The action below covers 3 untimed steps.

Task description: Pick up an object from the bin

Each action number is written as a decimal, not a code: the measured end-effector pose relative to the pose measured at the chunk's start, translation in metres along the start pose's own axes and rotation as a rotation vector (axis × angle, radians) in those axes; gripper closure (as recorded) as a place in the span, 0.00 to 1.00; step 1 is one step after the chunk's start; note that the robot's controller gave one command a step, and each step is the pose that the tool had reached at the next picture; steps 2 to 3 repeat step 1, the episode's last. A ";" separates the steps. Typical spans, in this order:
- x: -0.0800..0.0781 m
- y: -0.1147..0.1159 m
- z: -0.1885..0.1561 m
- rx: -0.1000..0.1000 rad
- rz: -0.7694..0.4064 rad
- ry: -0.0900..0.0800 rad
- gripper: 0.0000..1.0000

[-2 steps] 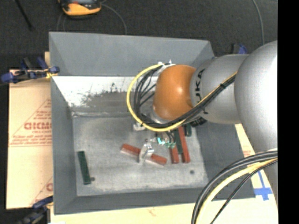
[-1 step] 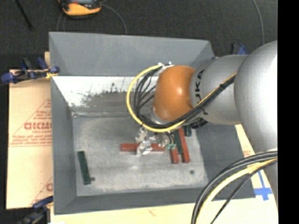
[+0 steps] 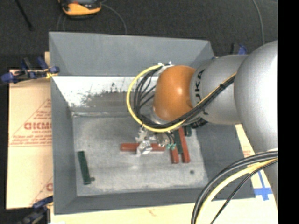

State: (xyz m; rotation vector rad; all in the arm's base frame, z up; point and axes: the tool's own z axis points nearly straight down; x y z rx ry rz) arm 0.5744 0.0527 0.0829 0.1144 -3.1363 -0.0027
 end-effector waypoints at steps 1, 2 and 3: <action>-0.016 0.003 -0.160 0.003 -0.049 -0.012 1.00; -0.016 0.003 -0.160 0.003 -0.049 -0.012 1.00; -0.016 0.003 -0.160 0.003 -0.049 -0.012 1.00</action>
Offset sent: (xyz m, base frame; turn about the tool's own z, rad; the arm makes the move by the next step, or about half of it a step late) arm 0.0000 0.0000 0.0000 0.0000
